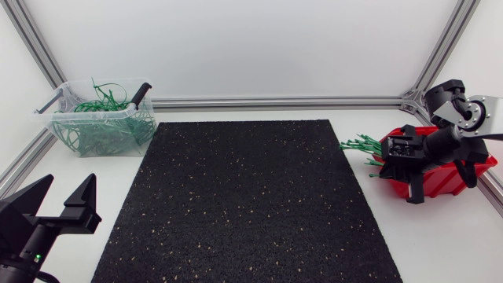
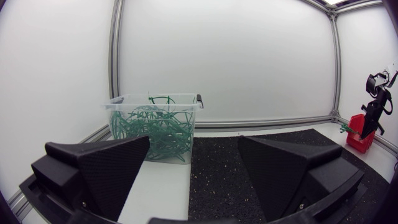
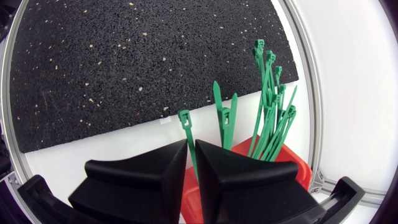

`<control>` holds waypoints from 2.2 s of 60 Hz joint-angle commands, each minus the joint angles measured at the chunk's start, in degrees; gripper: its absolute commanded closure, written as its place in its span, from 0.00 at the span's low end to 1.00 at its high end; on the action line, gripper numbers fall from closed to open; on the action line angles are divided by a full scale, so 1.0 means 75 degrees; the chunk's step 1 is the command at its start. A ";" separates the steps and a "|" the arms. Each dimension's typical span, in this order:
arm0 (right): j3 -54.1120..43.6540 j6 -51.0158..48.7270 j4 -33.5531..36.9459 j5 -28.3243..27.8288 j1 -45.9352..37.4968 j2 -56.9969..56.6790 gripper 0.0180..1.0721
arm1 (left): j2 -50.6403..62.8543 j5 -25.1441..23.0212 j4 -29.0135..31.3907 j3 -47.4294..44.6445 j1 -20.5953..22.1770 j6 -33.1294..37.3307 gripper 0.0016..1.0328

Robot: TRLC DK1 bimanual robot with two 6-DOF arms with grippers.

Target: Take a green cable tie from the red box, thread the tail through the head to close it, then place it in the transparent bin on the left.

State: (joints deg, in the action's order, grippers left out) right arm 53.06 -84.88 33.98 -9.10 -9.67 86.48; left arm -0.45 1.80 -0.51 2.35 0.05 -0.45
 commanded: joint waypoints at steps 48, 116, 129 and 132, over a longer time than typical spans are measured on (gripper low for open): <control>0.0742 0.0735 0.1189 -0.1165 0.0012 -0.2354 0.94 | -0.0057 0.0017 0.0022 -0.0325 0.0075 -0.0046 0.04; 0.3976 0.5763 0.3614 -0.3778 0.2567 -0.2788 0.94 | 0.4431 -0.3393 0.1510 0.4023 0.0251 -0.0866 0.18; 0.4070 0.6478 0.3649 -0.4353 0.3094 -0.2448 0.94 | 0.5146 -0.3744 0.1510 0.4667 0.0872 0.0376 0.24; 0.4082 0.6583 0.3638 -0.4599 0.3106 -0.2308 0.94 | 0.5122 -0.3803 0.1580 0.4796 0.1094 0.0575 0.22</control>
State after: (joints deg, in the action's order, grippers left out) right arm 82.61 -38.22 60.38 -41.89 12.93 67.33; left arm 37.58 -25.58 10.92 35.33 6.35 0.67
